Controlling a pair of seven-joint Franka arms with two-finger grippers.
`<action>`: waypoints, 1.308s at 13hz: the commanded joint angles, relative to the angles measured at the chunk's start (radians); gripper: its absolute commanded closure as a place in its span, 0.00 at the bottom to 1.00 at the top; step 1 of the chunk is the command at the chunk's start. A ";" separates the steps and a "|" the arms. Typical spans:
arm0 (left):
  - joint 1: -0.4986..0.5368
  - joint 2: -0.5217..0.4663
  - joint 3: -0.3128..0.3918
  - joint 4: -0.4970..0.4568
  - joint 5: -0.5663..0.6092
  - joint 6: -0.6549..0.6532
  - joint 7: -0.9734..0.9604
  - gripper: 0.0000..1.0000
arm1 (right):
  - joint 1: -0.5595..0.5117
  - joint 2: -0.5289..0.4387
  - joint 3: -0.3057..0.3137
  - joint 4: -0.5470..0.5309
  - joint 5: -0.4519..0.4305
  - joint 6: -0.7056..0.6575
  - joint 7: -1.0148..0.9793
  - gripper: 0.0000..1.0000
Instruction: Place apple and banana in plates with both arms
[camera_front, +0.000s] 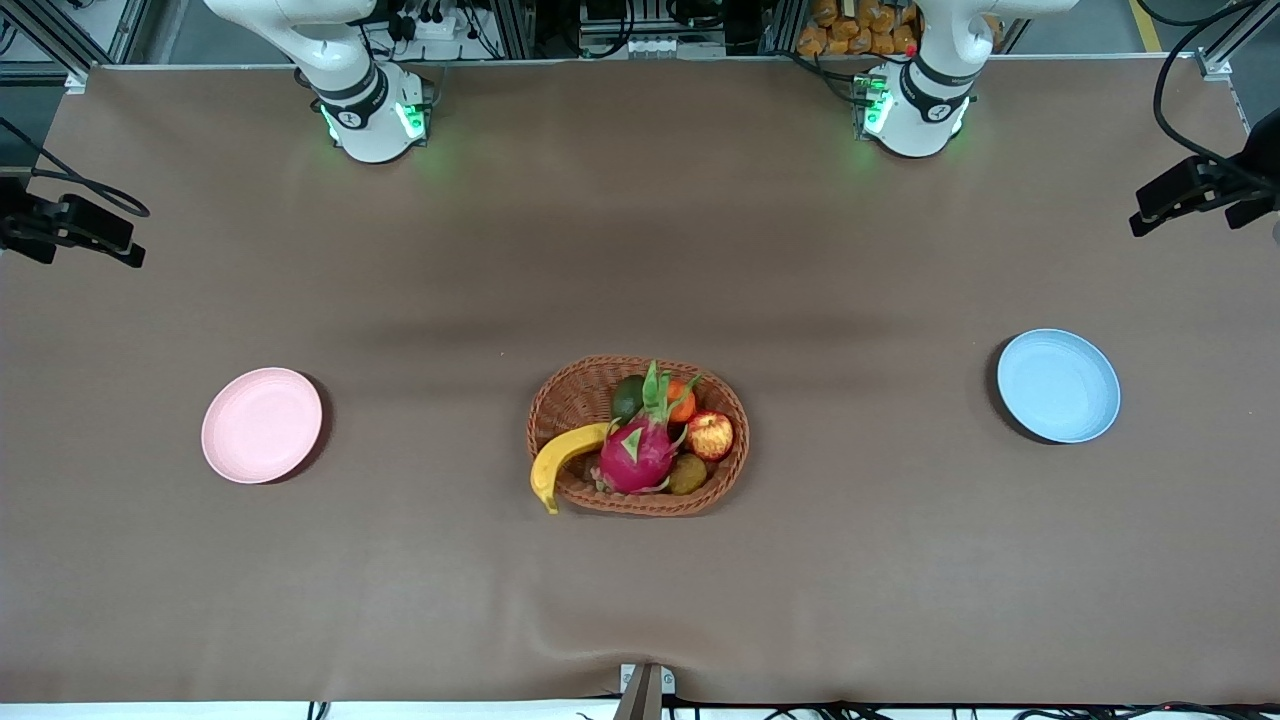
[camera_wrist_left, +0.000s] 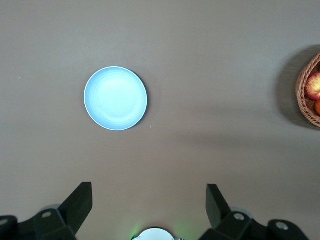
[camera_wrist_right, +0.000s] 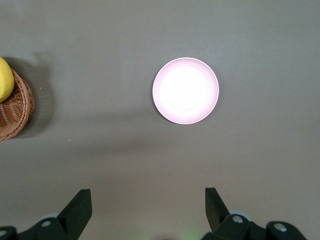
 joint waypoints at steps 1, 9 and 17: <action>-0.013 0.042 0.001 0.020 0.006 -0.019 -0.011 0.00 | -0.002 -0.013 0.004 -0.001 0.010 -0.010 0.008 0.00; -0.017 0.205 -0.138 0.022 -0.063 0.160 -0.520 0.00 | 0.008 -0.011 0.002 -0.001 0.009 -0.009 0.008 0.00; -0.141 0.390 -0.215 0.031 -0.064 0.378 -1.144 0.00 | 0.009 -0.010 0.002 -0.001 0.009 -0.007 0.008 0.00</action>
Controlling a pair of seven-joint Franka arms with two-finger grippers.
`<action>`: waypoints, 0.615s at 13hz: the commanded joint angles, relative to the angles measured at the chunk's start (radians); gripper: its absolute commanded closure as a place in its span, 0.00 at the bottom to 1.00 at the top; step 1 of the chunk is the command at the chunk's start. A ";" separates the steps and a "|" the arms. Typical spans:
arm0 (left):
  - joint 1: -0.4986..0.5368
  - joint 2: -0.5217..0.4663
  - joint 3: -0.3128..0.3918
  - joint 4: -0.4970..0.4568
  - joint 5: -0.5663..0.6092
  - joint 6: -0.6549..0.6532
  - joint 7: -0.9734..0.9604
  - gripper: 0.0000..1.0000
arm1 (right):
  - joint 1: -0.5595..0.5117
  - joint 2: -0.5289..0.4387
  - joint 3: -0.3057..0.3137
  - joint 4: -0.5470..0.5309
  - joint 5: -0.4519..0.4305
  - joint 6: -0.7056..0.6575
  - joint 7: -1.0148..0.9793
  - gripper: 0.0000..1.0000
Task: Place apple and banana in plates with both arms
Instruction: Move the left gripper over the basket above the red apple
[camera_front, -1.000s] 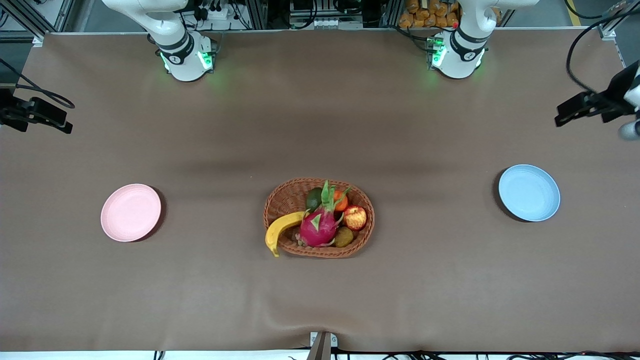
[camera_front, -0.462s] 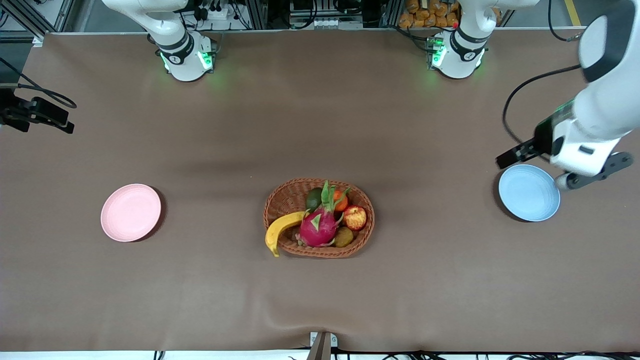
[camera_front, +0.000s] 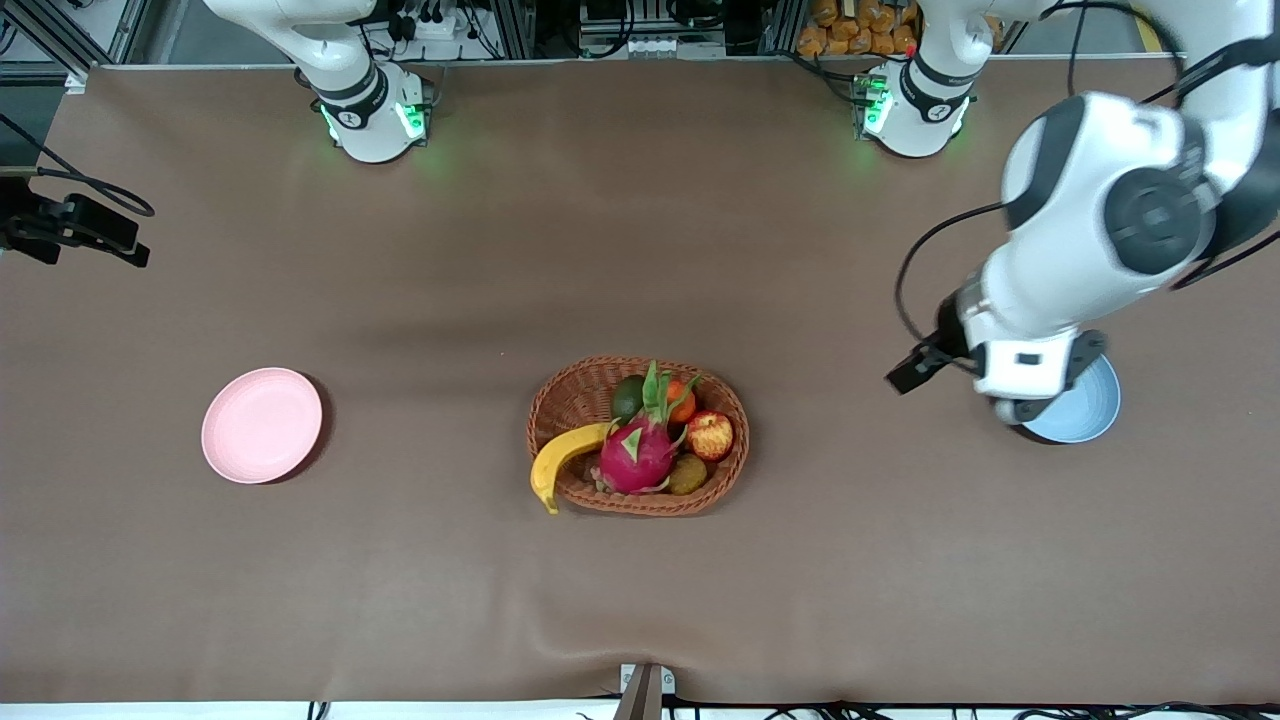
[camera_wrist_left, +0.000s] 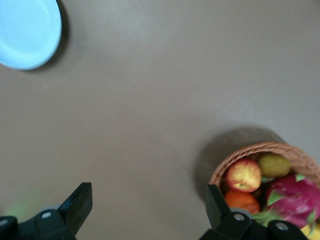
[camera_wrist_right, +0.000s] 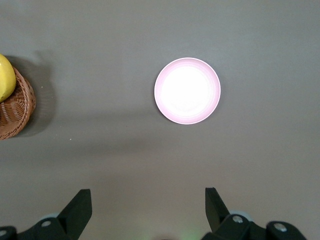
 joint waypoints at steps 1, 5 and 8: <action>-0.042 0.070 0.005 0.029 -0.001 0.066 -0.172 0.00 | 0.004 -0.010 -0.001 -0.001 0.009 -0.007 0.008 0.00; -0.092 0.142 0.005 0.029 -0.001 0.129 -0.391 0.00 | 0.004 -0.010 -0.001 -0.002 0.009 -0.007 0.008 0.00; -0.126 0.190 0.005 0.029 -0.001 0.169 -0.526 0.00 | 0.004 -0.010 -0.001 -0.002 0.009 -0.007 0.008 0.00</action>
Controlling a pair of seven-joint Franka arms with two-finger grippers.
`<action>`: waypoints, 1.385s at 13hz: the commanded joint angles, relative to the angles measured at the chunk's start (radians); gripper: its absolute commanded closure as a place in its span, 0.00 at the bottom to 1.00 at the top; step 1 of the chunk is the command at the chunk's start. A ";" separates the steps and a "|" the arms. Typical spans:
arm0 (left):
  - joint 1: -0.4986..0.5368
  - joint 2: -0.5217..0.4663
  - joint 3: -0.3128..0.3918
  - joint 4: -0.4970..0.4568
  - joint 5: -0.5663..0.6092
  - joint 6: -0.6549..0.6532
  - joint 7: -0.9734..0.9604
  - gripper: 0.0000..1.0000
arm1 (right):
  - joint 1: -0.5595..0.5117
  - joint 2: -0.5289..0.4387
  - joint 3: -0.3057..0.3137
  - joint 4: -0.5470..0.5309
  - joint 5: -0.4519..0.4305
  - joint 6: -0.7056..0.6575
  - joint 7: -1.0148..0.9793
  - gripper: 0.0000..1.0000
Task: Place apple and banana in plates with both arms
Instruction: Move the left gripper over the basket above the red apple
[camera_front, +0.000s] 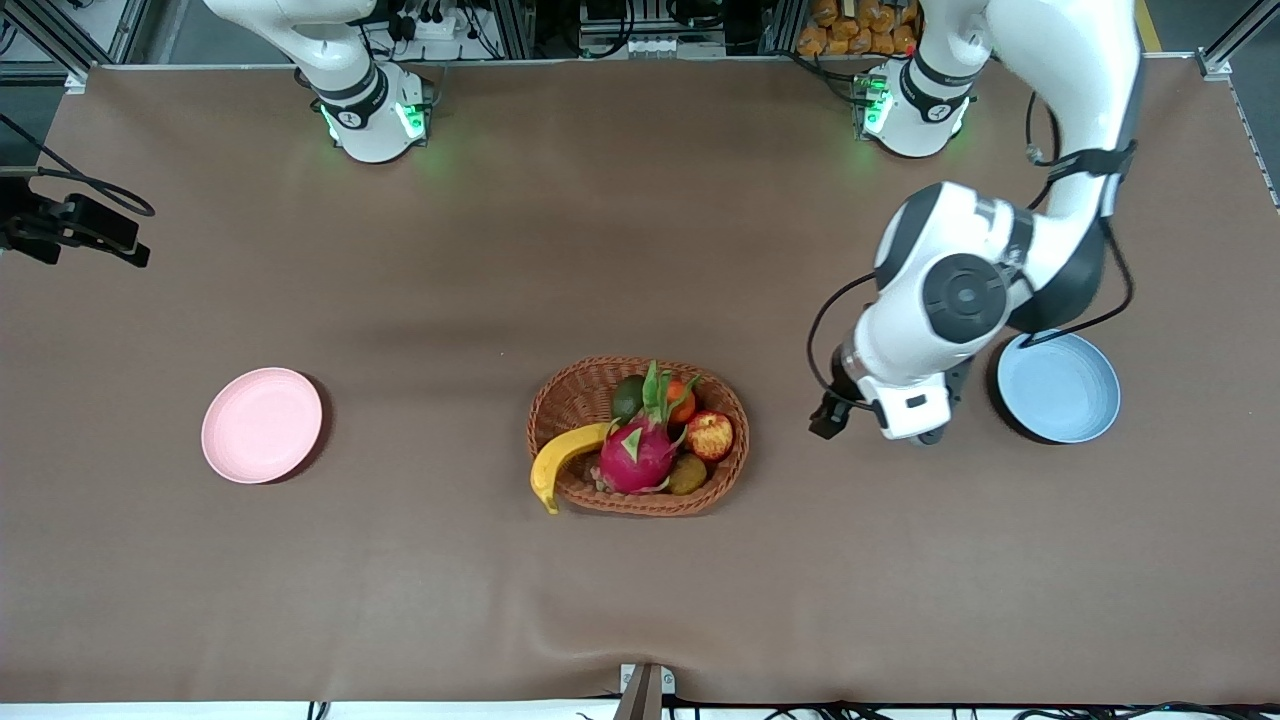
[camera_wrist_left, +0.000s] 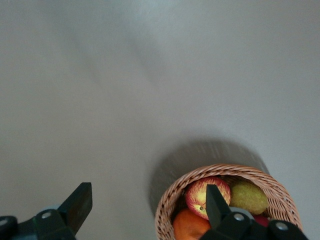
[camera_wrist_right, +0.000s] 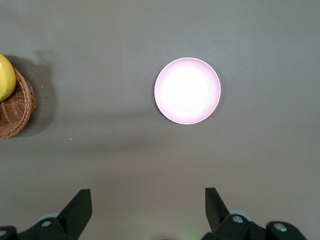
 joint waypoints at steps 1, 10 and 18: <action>-0.024 0.054 0.006 0.025 -0.002 0.056 -0.133 0.00 | 0.003 -0.010 -0.001 -0.002 0.009 -0.007 0.008 0.00; -0.100 0.223 0.006 0.089 -0.008 0.267 -0.474 0.00 | 0.005 -0.008 -0.001 -0.002 0.009 -0.002 0.008 0.00; -0.133 0.281 0.005 0.089 -0.014 0.396 -0.685 0.00 | 0.005 -0.006 -0.001 -0.002 0.009 -0.002 0.008 0.00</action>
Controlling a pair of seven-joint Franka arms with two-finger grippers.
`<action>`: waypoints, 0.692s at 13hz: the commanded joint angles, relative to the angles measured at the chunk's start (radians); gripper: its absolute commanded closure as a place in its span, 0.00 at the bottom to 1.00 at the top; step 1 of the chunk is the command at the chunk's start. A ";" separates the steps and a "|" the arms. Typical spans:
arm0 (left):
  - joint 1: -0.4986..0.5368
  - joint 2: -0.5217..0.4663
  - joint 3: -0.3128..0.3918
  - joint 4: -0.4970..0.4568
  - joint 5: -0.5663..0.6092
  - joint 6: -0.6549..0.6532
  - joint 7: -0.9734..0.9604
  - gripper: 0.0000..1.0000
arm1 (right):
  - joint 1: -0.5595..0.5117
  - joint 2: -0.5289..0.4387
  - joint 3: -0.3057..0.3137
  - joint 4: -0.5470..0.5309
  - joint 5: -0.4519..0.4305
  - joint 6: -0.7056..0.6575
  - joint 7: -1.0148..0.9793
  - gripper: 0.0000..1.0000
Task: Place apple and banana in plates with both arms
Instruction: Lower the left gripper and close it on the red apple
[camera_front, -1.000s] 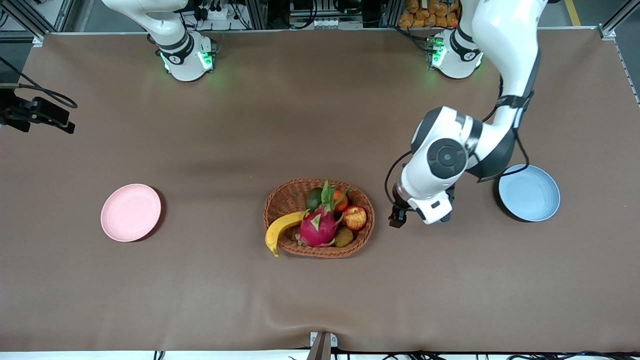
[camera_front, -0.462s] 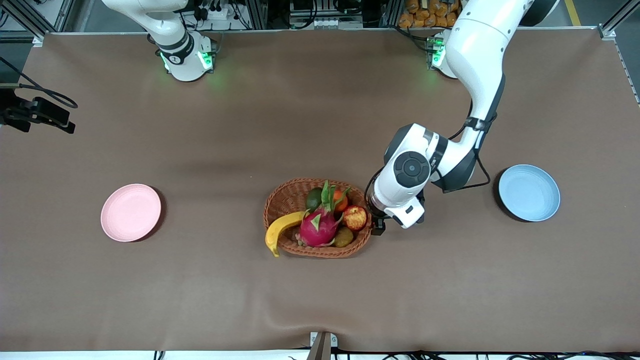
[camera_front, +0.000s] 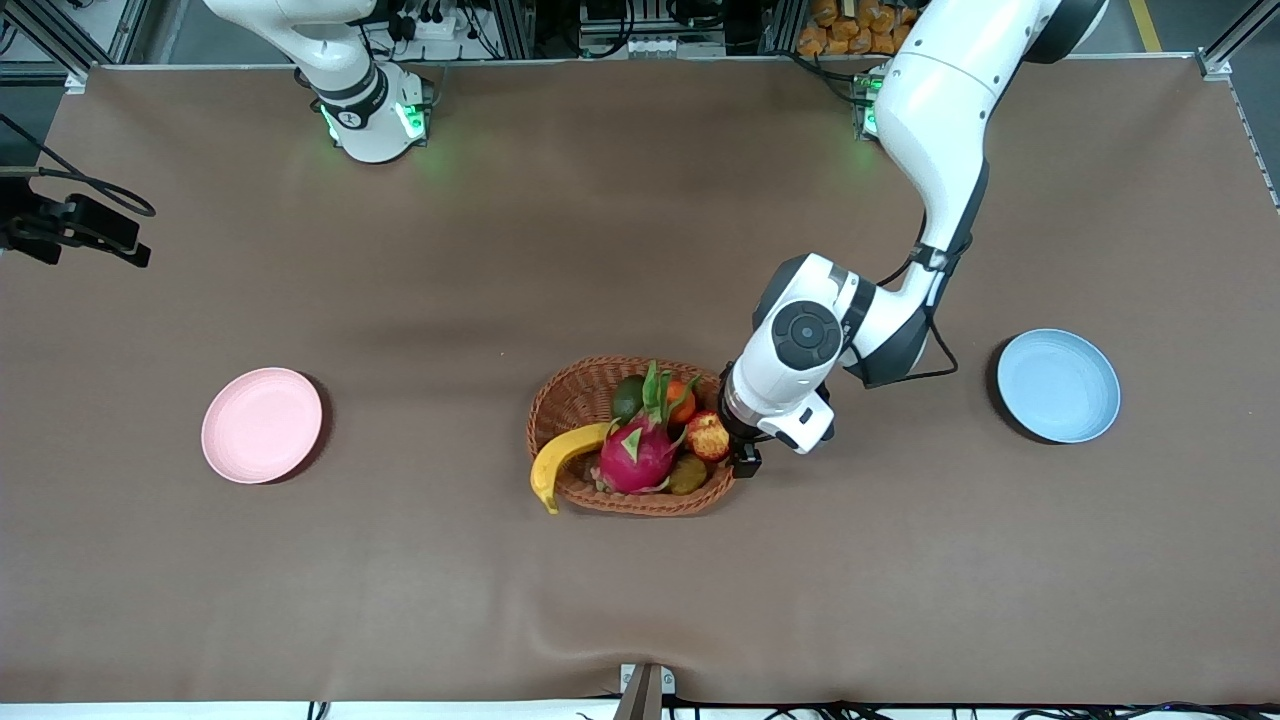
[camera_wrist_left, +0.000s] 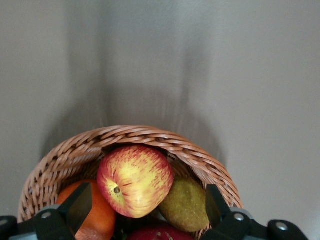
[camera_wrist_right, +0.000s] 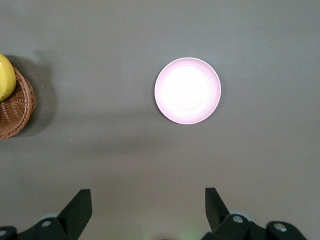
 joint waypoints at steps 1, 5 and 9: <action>-0.012 0.029 0.005 0.028 -0.033 0.016 -0.038 0.00 | 0.005 -0.007 -0.002 -0.002 0.009 -0.004 0.008 0.00; -0.021 0.047 0.005 0.039 -0.065 0.020 -0.049 0.00 | 0.005 -0.007 -0.002 -0.002 0.009 -0.002 0.008 0.00; -0.021 0.079 0.005 0.045 -0.065 0.025 -0.046 0.00 | 0.005 -0.007 -0.002 -0.002 0.009 -0.002 0.008 0.00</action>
